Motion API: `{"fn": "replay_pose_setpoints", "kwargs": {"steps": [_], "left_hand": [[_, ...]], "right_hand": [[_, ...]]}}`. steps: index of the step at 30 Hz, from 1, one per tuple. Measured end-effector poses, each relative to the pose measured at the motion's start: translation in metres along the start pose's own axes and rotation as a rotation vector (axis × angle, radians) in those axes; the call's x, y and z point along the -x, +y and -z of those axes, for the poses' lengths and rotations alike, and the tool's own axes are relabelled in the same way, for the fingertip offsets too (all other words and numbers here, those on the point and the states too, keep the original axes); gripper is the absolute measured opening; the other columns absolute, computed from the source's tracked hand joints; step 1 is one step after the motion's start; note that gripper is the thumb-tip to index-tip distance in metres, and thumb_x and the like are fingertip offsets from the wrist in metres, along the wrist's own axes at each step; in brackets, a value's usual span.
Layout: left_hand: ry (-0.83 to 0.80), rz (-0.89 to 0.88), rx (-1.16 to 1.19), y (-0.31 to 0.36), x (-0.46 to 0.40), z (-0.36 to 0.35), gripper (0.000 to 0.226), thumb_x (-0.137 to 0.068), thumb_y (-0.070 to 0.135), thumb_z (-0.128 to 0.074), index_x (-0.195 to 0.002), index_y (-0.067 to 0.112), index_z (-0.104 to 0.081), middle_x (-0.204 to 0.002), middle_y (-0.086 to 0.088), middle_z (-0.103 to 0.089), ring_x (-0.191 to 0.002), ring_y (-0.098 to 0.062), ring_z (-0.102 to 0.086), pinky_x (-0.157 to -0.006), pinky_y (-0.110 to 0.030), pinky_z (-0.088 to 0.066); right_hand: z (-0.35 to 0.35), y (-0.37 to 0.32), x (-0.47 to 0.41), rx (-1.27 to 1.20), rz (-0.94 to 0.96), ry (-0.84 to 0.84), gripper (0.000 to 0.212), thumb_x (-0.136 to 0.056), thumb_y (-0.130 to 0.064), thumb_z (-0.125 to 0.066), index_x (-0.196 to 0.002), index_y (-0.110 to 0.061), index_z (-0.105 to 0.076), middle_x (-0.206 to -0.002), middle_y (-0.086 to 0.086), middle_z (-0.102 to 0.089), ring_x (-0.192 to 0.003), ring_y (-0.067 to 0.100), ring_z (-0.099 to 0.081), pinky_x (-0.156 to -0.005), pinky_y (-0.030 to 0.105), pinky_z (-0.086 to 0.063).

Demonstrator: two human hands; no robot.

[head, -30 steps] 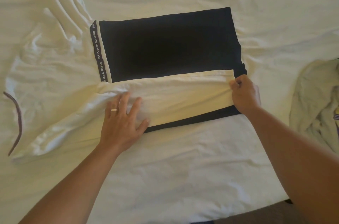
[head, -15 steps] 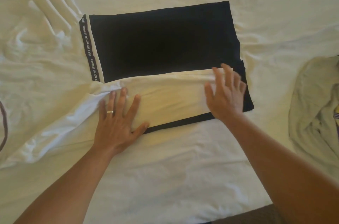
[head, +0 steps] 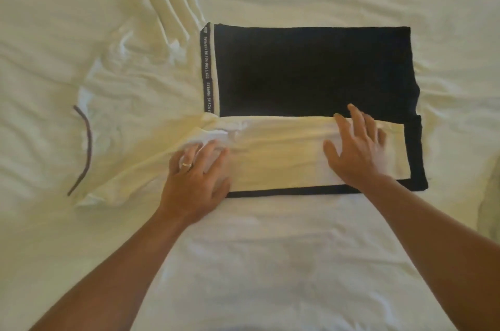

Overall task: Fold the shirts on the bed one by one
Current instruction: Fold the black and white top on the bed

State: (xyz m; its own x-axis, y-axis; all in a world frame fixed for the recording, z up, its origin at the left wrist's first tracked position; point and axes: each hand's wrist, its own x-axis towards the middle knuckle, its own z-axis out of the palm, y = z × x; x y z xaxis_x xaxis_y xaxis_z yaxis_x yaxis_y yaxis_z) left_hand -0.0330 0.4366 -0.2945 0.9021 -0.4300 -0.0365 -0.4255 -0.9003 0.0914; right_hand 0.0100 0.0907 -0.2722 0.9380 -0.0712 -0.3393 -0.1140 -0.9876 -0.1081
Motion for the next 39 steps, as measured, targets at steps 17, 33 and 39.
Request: {"fn": "replay_pose_setpoints", "kwargs": {"steps": [17, 33, 39], "left_hand": [[-0.125, 0.448, 0.297, -0.111, 0.040, 0.016, 0.040, -0.100, 0.047, -0.037, -0.097, 0.012, -0.058, -0.089, -0.014, -0.062, -0.078, -0.040, -0.061, -0.061, -0.042, -0.045], [-0.080, 0.444, 0.183, -0.137, 0.053, 0.012, 0.034, -0.092, 0.036, -0.032, -0.090, 0.011, -0.055, -0.078, -0.013, -0.061, -0.062, -0.038, -0.058, -0.053, -0.039, -0.041], [-0.159, 0.473, -0.015, -0.155, 0.073, 0.011, 0.032, -0.092, 0.038, -0.040, -0.091, 0.010, -0.056, -0.075, -0.015, -0.060, -0.056, -0.040, -0.059, -0.047, -0.040, -0.044]], "right_hand": [[0.013, -0.239, -0.096, -0.379, 0.174, -0.448, 0.021, -0.092, -0.037, -0.069, -0.081, -0.019, -0.065, -0.080, -0.015, -0.057, -0.088, 0.020, -0.059, -0.106, 0.059, -0.036], [-0.022, -0.210, -0.039, -0.033, 0.526, 0.287, 0.029, -0.100, -0.039, -0.045, -0.114, -0.018, -0.060, -0.122, 0.007, -0.054, -0.104, 0.026, -0.045, -0.086, 0.038, -0.031], [-0.051, -0.198, 0.005, 0.166, 0.699, -0.062, 0.061, -0.101, -0.057, -0.029, -0.153, -0.025, -0.032, -0.166, 0.009, -0.018, -0.146, 0.034, -0.026, -0.109, 0.053, -0.031]]}}
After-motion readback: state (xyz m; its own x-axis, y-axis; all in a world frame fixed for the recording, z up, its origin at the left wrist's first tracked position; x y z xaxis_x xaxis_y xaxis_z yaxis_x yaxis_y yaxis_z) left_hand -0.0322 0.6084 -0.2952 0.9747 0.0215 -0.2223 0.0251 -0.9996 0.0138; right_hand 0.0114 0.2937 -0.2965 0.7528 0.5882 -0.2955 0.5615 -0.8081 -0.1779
